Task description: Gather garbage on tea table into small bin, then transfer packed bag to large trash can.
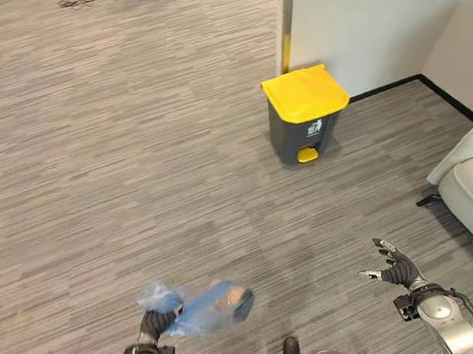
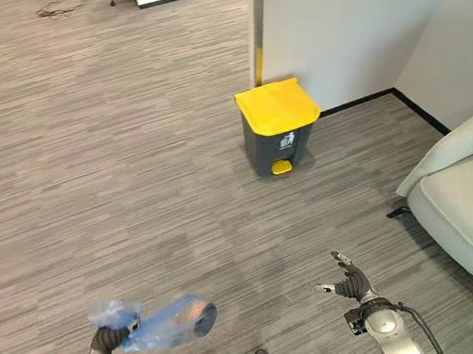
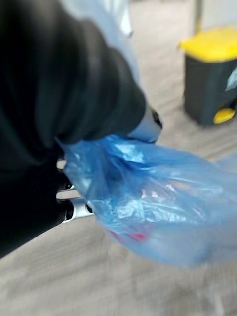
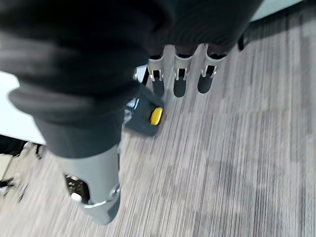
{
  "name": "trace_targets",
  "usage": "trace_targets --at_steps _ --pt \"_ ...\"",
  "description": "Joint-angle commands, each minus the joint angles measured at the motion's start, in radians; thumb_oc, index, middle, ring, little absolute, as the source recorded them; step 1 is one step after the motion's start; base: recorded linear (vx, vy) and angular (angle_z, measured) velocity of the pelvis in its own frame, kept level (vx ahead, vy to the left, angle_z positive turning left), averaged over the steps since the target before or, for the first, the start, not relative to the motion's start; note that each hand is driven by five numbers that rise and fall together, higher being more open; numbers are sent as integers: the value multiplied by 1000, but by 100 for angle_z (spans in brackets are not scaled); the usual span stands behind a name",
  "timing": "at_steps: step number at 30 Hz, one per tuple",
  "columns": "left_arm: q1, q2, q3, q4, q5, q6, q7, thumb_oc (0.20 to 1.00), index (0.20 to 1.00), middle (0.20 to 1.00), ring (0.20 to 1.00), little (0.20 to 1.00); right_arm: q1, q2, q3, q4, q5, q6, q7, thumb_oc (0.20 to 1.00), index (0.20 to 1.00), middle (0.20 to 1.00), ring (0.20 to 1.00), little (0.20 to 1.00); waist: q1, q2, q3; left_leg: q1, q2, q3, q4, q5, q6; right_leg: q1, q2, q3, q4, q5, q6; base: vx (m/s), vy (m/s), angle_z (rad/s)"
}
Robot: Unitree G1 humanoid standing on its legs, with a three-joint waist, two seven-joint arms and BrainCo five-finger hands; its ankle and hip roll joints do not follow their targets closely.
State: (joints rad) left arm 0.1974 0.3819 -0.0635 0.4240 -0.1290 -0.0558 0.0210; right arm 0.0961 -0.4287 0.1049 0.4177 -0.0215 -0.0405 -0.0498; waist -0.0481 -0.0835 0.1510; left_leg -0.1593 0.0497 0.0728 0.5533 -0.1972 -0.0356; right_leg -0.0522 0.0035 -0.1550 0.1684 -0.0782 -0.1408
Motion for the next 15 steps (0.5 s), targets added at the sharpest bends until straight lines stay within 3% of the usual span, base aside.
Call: trace_targets --at_steps 1,3,5,8,11,14,15 --pt "-43 30 1 -44 10 -45 13 200 200 200 200 200 -30 -51 -25 -8 11 -31 -35 1000 1000 1000 1000 1000 11 38 65 -11 -30 -14 -237 69 -13 -45 -86 -12 -49 -22 201 74 7 -43" --pt "-34 33 0 -50 7 -48 16 200 200 200 200 200 -40 -46 -15 -2 13 -35 -38 1000 1000 1000 1000 1000 31 57 75 -13 -68 -27 -330 95 -18 -39 -60 8 -28 -36 204 100 41 -63" --pt "-32 31 -1 -53 12 -49 18 200 200 200 200 200 -41 -43 -20 8 3 -34 -44 1000 1000 1000 1000 1000 28 58 75 -4 -64 -18 -354 115 -21 -36 -58 7 -26 -36 207 71 51 -80" --pt "-21 31 5 -65 15 -54 16 200 200 200 200 200 -54 -29 -4 -2 -9 -34 -37 1000 1000 1000 1000 1000 37 64 65 20 -108 -44 -382 94 11 -45 -58 52 -3 -31 221 126 127 -48" --pt "-15 36 10 -68 9 -52 14 200 200 200 200 200 -57 -22 1 -6 -17 -29 -30 1000 1000 1000 1000 1000 48 68 64 39 -120 -45 -393 81 32 -58 -67 63 47 -34 235 161 128 -53" --pt "-10 49 16 -84 8 -50 14 200 200 200 200 200 -68 -22 11 -18 -33 -22 -21 1000 1000 1000 1000 1000 55 80 82 67 -122 -27 -383 56 67 -124 -95 71 222 2 278 104 91 -47" --pt "-10 49 16 -84 8 -50 14 200 200 200 200 200 -68 -22 11 -18 -33 -22 -21 1000 1000 1000 1000 1000 56 80 81 67 -122 -26 -382 56 67 -125 -95 72 223 1 278 176 80 -45"
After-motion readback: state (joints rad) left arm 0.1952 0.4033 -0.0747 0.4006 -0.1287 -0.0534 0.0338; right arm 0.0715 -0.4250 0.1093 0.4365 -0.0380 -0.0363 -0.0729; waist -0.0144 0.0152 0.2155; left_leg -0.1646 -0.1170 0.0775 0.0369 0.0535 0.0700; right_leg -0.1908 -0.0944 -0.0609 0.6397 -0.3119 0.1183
